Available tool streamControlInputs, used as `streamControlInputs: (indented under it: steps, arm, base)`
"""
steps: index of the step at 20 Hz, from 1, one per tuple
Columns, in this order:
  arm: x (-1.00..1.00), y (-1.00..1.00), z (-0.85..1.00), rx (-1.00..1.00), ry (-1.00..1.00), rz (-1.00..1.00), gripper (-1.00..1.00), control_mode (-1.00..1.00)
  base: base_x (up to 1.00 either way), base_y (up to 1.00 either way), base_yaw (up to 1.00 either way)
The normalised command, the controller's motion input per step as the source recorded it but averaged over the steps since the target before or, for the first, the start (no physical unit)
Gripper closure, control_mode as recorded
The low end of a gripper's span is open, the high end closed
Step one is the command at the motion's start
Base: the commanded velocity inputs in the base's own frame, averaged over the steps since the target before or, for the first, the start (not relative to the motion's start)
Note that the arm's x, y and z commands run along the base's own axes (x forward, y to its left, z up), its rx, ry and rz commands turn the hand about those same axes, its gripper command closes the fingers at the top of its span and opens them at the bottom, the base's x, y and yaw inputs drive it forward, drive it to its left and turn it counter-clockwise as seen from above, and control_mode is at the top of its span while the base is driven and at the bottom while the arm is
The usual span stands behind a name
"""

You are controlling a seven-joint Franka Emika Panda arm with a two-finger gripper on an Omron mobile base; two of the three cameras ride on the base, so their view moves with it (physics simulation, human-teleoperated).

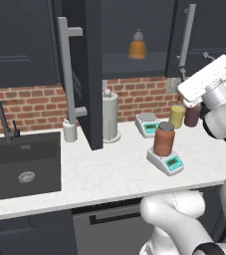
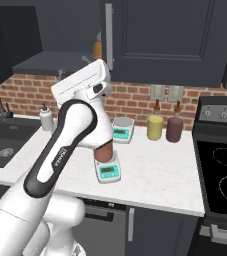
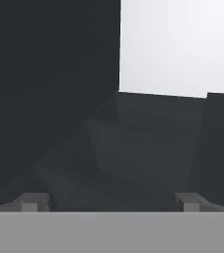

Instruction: Pick the honey bottle and place it on the digital scale for weighing, and close the cabinet.

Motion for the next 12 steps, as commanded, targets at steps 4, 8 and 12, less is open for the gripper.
streamControlInputs:
  steps: [4, 8, 12]
  arm:
    - [-1.0, 0.68, 0.72, -0.03, -0.07, -0.02, -1.0, -1.0]
    - [-1.0, 0.74, 0.61, 0.0, 0.0, -0.03, -1.0, -1.0]
    - [-0.98, 0.8, -0.12, 0.0, -0.08, -0.03, -1.0, -1.0]
  base:
    - [0.0, 0.0, 0.0]
    - [0.0, 0.0, 0.0]
    - [0.0, 0.0, 0.0]
